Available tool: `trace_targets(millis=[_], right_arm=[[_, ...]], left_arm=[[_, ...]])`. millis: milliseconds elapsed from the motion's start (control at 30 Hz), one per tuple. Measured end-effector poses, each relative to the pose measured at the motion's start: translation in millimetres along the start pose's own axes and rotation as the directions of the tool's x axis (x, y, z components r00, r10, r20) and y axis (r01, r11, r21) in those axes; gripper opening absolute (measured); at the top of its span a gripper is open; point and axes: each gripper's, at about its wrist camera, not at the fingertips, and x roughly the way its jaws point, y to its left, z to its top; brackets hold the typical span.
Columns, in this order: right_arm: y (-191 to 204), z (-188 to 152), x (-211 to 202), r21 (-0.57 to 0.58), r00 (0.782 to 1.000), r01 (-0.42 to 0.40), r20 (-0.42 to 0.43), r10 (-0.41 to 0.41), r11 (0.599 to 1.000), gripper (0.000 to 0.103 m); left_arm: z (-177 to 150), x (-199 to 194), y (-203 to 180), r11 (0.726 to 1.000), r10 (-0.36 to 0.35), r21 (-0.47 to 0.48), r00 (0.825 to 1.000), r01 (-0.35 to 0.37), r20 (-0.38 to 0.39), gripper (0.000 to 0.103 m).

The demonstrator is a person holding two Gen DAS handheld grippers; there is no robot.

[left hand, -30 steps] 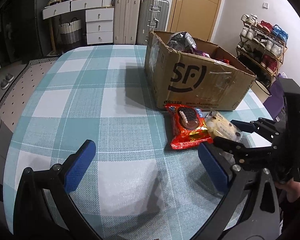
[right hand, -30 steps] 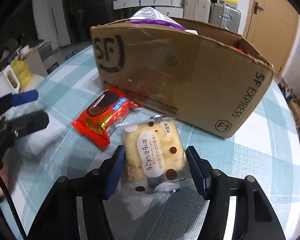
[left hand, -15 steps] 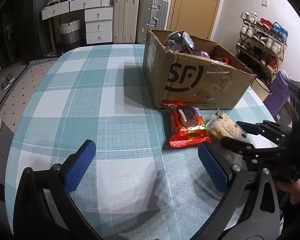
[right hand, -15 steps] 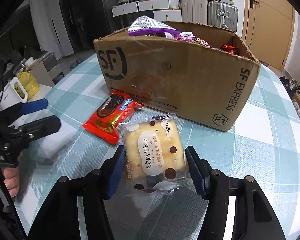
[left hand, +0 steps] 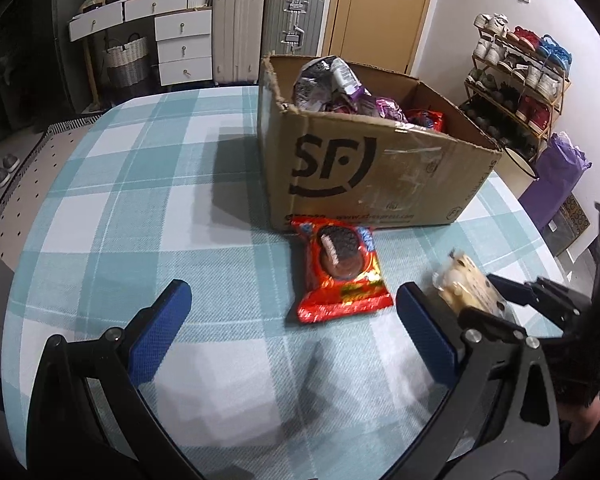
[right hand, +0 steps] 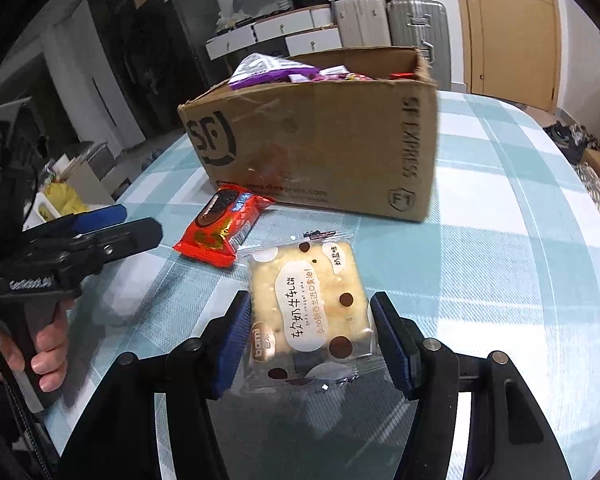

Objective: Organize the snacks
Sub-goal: 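Grasp the red Oreo pack with the left gripper while the right gripper holds the bun pack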

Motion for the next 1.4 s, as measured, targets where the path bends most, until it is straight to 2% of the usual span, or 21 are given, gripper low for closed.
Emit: trace_targets(millis=[500,700,733,800,833,867,900,1033,1400], right_arm=[[-14,-6,-12,0.042,0.999,-0.023,0.029,0.021,0.999,0.061],[-20,-5,-12,0.066,0.999,-0.03,0.04,0.028,0.997,0.061],[-20,-5,-12,0.067,0.999,-0.029,0.04,0.027,0.997,0.061],[-19,-6,-13,0.065,0.999,-0.026,0.042,0.023,0.998,0.061],[-18,-6,-13,0.065,0.999,-0.027,0.043,0.024,0.998,0.061],[-18,-6,-13,0.064,0.999,-0.026,0.043,0.023,0.998,0.061],[-17,-6,-14,0.063,0.999,-0.024,0.043,0.021,0.998,0.061],[-14,-7,-17,0.062,0.999,-0.02,0.051,0.017,0.998,0.061],[1,-2,-35,0.049,0.997,-0.023,0.079,0.02,0.999,0.061]], left_arm=[[18,37,-18,0.999,0.039,0.024,0.998,-0.038,-0.047,0.102],[22,54,-23,0.999,0.032,0.021,0.995,-0.03,-0.093,0.101],[22,56,-23,0.999,0.034,0.02,0.994,-0.032,-0.104,0.1],[22,61,-22,1.0,0.019,0.023,0.992,-0.016,-0.123,0.084],[21,63,-22,1.0,0.001,0.025,0.991,0.002,-0.133,0.061],[20,65,-21,0.999,-0.037,0.021,0.988,0.041,-0.149,0.045],[19,65,-20,0.998,-0.063,0.017,0.986,0.067,-0.153,0.045],[16,59,-19,0.995,-0.084,0.044,0.986,0.091,-0.145,0.045],[6,27,-5,0.993,-0.107,0.028,0.987,0.112,-0.119,0.045]])
